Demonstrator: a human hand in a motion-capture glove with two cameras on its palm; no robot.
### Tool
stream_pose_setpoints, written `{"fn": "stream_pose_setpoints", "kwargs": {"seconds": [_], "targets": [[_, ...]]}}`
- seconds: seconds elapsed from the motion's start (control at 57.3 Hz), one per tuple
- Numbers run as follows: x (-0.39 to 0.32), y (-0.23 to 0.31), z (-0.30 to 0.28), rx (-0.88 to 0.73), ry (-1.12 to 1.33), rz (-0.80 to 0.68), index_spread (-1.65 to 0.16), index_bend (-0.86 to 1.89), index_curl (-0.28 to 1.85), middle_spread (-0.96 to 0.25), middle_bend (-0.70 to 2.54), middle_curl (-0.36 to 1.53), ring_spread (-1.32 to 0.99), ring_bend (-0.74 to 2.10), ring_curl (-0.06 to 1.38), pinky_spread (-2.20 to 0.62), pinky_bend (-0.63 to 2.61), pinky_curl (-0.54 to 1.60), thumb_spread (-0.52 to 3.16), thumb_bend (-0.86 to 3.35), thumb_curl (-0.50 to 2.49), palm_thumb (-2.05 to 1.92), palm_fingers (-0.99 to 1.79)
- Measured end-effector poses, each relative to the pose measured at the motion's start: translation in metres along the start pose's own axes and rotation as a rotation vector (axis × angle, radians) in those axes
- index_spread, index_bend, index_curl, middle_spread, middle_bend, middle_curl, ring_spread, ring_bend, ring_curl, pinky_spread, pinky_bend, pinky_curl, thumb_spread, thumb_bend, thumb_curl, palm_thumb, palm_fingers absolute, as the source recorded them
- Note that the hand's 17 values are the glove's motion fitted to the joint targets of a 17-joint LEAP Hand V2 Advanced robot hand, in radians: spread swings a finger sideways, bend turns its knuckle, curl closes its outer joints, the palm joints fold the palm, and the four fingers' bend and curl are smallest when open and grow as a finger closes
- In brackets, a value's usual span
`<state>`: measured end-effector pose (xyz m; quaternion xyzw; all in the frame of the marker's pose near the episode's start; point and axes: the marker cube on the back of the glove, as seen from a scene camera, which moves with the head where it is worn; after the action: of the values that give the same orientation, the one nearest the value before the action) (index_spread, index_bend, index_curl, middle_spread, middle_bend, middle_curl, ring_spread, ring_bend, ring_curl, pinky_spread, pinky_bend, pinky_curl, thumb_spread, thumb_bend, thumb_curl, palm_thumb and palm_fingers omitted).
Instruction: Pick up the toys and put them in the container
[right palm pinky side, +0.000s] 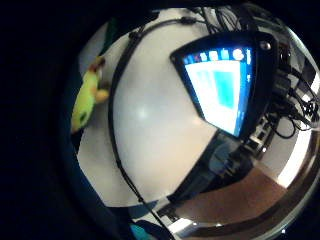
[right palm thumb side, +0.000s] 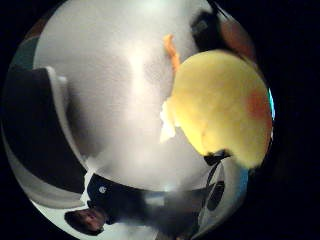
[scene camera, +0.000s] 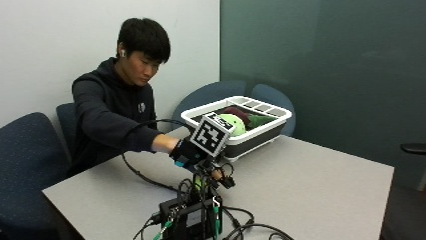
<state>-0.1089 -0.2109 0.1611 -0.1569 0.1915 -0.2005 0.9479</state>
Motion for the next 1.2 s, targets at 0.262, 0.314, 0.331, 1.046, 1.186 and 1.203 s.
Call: {"fn": "stream_pose_setpoints", "kwargs": {"seconds": [0.262,0.314,0.331,1.046,1.186,1.203], "targets": [[-0.008,0.012,-0.009,0.151,-0.116,-0.031,-0.32,1.00,0.65,-0.15,0.56,0.33,-0.07,0.12,0.05,0.00,0.40,0.27,1.38,0.17,0.51,0.66,0.14],[-0.007,0.019,-0.019,0.188,-0.141,-0.022,-0.29,0.99,0.66,-0.18,0.63,0.36,-0.09,0.13,0.05,0.00,0.39,0.27,1.37,0.17,0.52,0.68,0.16],[-0.006,0.021,-0.024,0.200,-0.155,-0.020,-0.28,0.99,0.66,-0.18,0.66,0.37,-0.10,0.13,0.05,0.00,0.39,0.27,1.36,0.17,0.52,0.68,0.16],[-0.153,0.175,-0.170,0.346,-0.178,-0.275,-0.19,0.87,0.69,-0.21,0.41,0.35,-0.19,0.17,0.13,0.03,0.60,0.38,1.29,0.06,0.61,0.66,-0.06],[-0.142,0.183,-0.162,0.375,-0.226,-0.352,-0.21,0.39,0.55,-0.06,0.14,0.28,-0.08,0.16,0.15,0.05,0.76,0.41,1.20,-0.07,0.49,0.38,-0.29],[-0.138,0.184,-0.162,0.388,-0.260,-0.353,-0.22,0.37,0.54,-0.05,0.13,0.28,-0.07,0.15,0.15,0.05,0.76,0.41,1.19,-0.07,0.48,0.36,-0.28]]}}
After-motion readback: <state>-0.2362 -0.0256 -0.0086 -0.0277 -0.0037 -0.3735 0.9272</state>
